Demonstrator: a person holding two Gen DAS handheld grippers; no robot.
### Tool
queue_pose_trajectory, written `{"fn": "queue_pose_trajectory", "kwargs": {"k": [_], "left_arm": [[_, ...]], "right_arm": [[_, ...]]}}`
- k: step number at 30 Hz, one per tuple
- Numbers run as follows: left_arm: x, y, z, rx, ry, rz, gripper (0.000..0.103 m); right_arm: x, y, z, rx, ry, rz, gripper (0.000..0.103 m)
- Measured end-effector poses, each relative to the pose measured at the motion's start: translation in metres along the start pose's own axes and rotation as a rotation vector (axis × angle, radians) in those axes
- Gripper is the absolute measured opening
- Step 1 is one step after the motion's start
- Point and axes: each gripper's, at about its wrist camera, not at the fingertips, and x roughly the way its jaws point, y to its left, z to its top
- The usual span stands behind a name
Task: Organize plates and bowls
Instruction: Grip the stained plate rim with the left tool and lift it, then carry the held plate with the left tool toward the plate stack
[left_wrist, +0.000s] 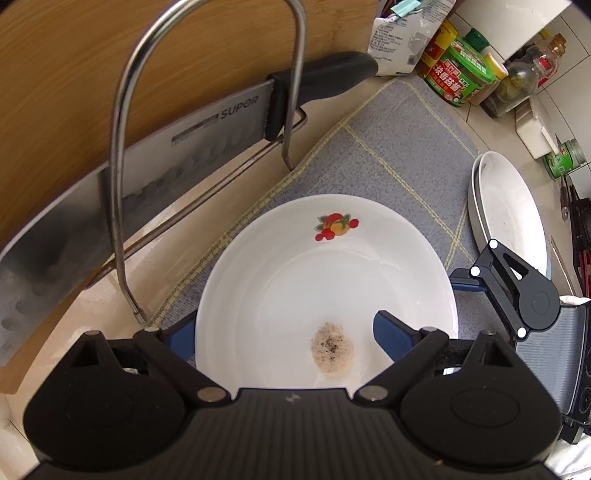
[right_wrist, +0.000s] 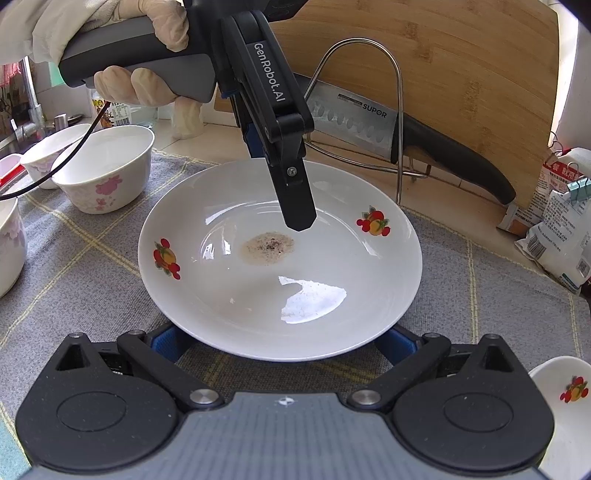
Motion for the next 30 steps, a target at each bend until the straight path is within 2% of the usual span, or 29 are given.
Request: {"fn": "queue_pose_trajectory", "kwargs": {"k": [18, 30], "left_arm": [[-0.008, -0.004, -0.008, 0.018, -0.025, -0.009, 0.095], [-0.016, -0.012, -0.015, 0.021, -0.04, -0.006, 0.095]], "right_arm": [[-0.005, 0.001, 0.0, -0.047, 0.008, -0.028, 0.103], [-0.016, 0.0, 0.001, -0.035, 0.009, -0.012, 0.103]]}}
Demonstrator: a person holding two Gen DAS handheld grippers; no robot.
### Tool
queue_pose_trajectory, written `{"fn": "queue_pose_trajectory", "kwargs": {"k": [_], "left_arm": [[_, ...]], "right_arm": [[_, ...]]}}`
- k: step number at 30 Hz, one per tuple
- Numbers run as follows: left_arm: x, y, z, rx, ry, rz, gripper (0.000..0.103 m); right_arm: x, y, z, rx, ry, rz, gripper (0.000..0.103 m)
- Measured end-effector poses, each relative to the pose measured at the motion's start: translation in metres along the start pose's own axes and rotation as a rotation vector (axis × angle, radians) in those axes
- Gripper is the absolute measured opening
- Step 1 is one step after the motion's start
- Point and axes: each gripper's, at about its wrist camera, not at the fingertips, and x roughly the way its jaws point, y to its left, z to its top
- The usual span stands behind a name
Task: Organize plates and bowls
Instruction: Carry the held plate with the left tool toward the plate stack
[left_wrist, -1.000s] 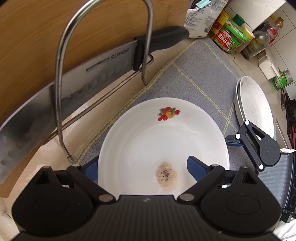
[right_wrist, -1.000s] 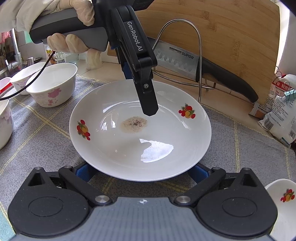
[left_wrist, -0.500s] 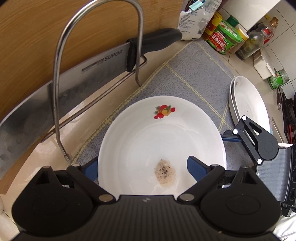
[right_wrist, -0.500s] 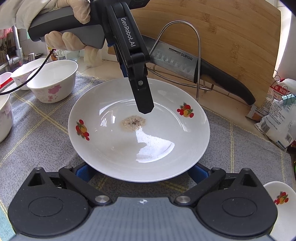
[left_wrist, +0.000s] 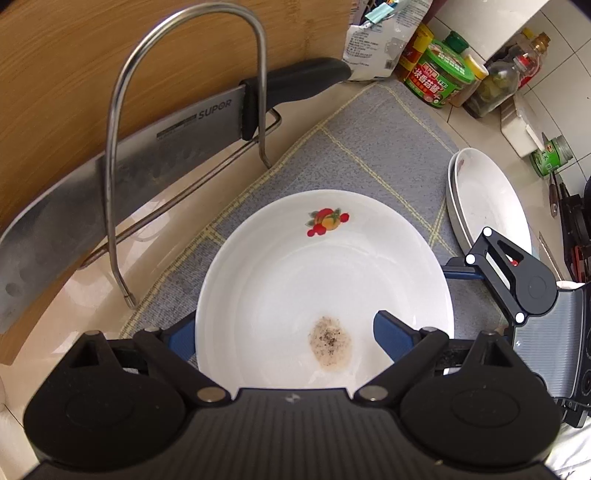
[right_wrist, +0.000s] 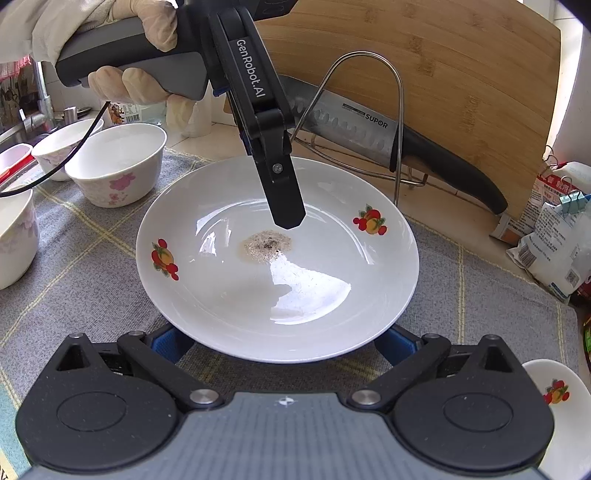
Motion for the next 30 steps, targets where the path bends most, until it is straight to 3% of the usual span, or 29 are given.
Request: {"fn": "queue_pose_trajectory", "kwargs": {"k": [30], "left_arm": [[-0.021, -0.056, -0.005, 0.077, -0.038, 0.025, 0.095]], "right_arm": [[-0.056, 0.01, -0.011, 0.003, -0.016, -0.057, 0.103]]}}
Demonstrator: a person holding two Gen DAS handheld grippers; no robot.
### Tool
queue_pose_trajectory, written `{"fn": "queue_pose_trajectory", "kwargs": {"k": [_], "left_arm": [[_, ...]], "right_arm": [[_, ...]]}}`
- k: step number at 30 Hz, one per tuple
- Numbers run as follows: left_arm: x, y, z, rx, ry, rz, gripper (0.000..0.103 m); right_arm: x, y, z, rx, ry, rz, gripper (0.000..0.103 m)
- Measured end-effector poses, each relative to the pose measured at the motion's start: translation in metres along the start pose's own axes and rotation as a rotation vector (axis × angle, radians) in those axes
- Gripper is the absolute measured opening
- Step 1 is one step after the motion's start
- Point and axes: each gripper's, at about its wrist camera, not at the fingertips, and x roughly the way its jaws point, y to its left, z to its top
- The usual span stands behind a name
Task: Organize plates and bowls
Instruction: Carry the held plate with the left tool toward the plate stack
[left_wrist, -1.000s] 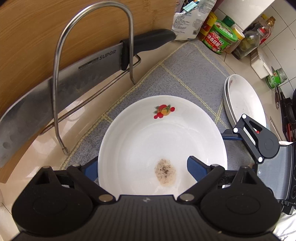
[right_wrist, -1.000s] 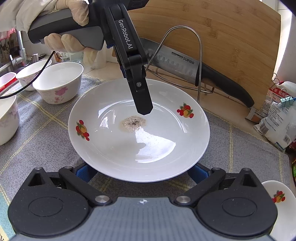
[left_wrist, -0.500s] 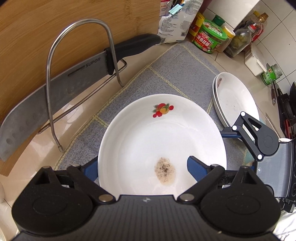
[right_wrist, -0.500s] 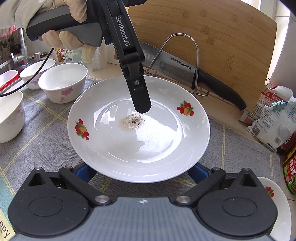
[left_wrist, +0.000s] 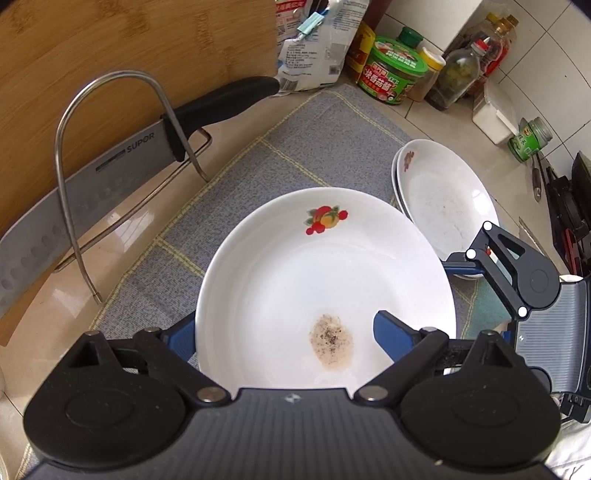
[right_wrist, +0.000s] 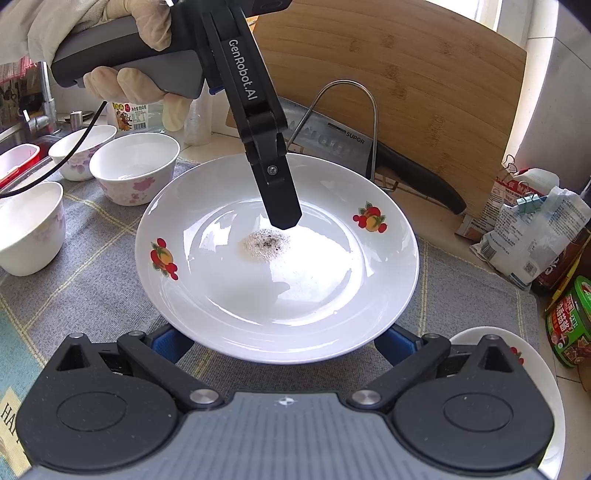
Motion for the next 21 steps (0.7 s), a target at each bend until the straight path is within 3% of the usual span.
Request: {"fn": "queue_pose_trajectory", "kwargs": {"k": [21], "left_arm": [[0.016, -0.061, 0.029, 0.103, 0.0, -0.013, 0.095]], "right_arm": [[-0.049, -0.022, -0.033, 0.066, -0.013, -0.088, 0.103]]}}
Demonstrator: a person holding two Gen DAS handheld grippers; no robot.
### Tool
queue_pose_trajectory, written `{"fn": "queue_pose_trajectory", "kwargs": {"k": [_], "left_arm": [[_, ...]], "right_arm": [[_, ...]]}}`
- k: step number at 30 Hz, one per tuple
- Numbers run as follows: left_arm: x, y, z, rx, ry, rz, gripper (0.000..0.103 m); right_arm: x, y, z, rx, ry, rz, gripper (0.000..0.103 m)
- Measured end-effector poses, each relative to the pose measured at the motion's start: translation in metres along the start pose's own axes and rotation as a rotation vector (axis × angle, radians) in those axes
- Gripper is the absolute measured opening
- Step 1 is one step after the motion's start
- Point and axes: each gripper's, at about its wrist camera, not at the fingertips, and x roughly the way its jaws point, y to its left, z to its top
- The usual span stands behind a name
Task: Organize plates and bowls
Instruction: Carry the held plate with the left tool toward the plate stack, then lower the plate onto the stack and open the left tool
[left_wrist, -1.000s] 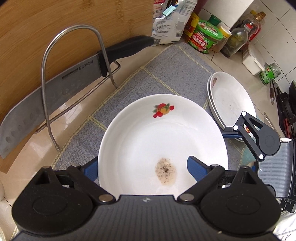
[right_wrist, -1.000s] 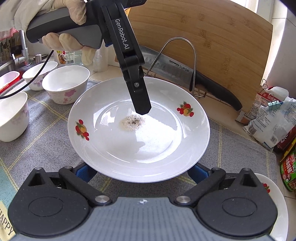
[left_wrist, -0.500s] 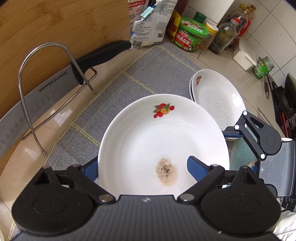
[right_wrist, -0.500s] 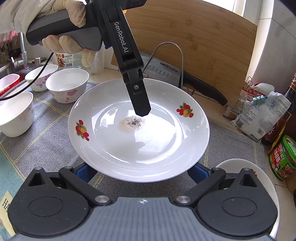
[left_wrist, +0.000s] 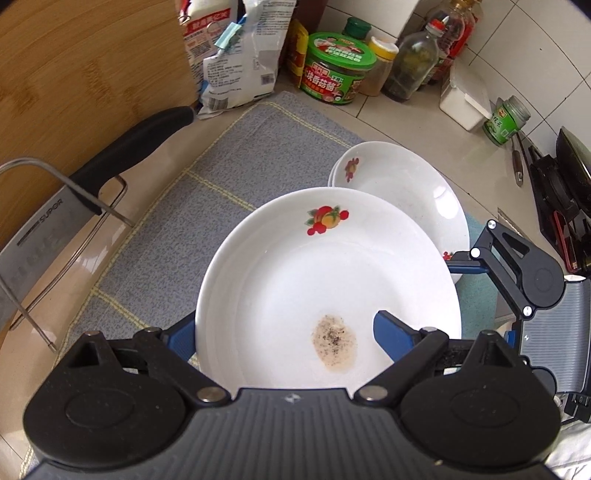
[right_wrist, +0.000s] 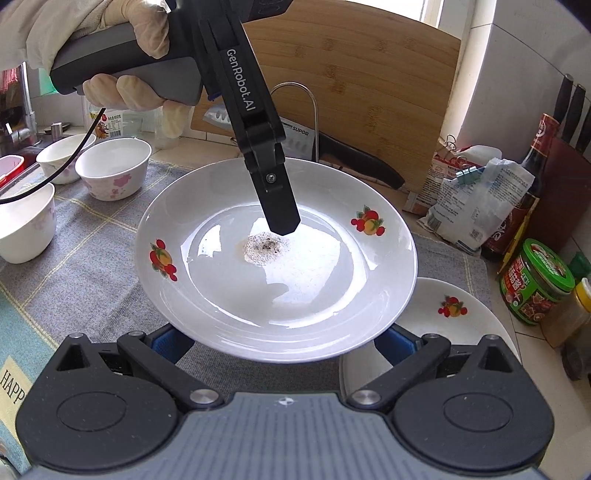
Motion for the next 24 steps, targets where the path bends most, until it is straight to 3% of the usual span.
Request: {"fn": "queue_pose_trajectory", "kwargs": {"k": [24], "left_arm": [[0.064, -0.075, 0.069, 0.209, 0.049, -0.112, 0.095]], "right_arm": [[-0.036, -0.052, -0.044, 0.168, 0.053, -0.204, 0.103]]}}
